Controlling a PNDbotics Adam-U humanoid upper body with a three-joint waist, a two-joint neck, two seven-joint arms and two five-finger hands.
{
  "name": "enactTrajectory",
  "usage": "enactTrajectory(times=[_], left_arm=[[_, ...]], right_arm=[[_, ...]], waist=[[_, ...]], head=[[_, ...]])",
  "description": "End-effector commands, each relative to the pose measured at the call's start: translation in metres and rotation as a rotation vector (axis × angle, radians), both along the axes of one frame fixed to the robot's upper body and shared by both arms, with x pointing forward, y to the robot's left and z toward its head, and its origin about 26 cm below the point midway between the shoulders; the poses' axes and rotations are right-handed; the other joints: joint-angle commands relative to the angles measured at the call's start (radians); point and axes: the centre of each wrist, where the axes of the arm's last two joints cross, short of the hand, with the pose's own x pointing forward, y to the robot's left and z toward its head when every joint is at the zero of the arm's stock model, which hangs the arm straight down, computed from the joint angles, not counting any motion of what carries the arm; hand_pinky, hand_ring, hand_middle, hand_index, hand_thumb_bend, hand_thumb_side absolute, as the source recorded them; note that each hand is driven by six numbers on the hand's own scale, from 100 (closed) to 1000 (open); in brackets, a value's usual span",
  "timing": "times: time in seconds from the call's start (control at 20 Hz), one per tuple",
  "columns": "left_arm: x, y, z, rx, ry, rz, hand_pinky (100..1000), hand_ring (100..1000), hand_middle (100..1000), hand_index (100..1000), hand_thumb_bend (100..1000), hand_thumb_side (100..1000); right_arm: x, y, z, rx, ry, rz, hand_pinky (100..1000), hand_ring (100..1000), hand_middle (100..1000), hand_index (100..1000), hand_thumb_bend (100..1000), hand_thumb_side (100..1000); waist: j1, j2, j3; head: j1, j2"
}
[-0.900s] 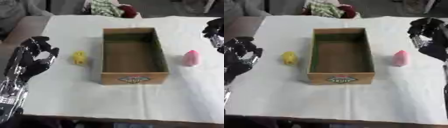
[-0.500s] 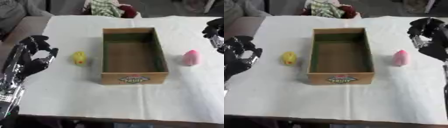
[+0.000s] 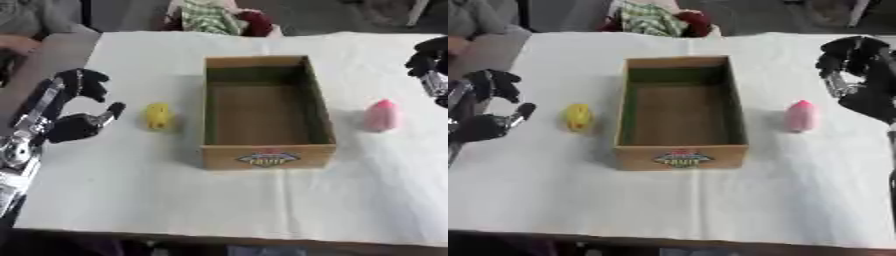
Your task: Pick up objects on the table and place them in the box.
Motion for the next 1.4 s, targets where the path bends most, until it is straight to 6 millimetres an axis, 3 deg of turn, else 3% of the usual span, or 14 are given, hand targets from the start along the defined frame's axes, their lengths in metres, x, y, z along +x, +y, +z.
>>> enactTrajectory(times=[0.05,0.65,1.4], left_arm=[[0.009,0.008,0.007,0.104,0.023,0.001,735,572,536,731,459,199],[0.042,-0.003,-0.008,0.245,0.109,-0.034,731,578,546,737,503,229],[0.051,-0.012,-0.017,0.420,0.149,-0.121,716,576,549,730,522,273]], right_arm=[[0.001,-0.001,0.013,-0.027,-0.035,0.005,604,637,573,713,100,262],[0.002,0.002,0.014,-0.029,-0.037,0.019,605,637,572,714,100,260],[0.002,0.002,0.012,-0.031,-0.032,0.024,605,636,572,714,100,258]], waist=[[0.000,-0.016,-0.002],[-0.001,-0.013,-0.020],[-0.001,-0.013,-0.026]], head=[[0.005,0.001],[0.010,0.006],[0.015,0.012]])
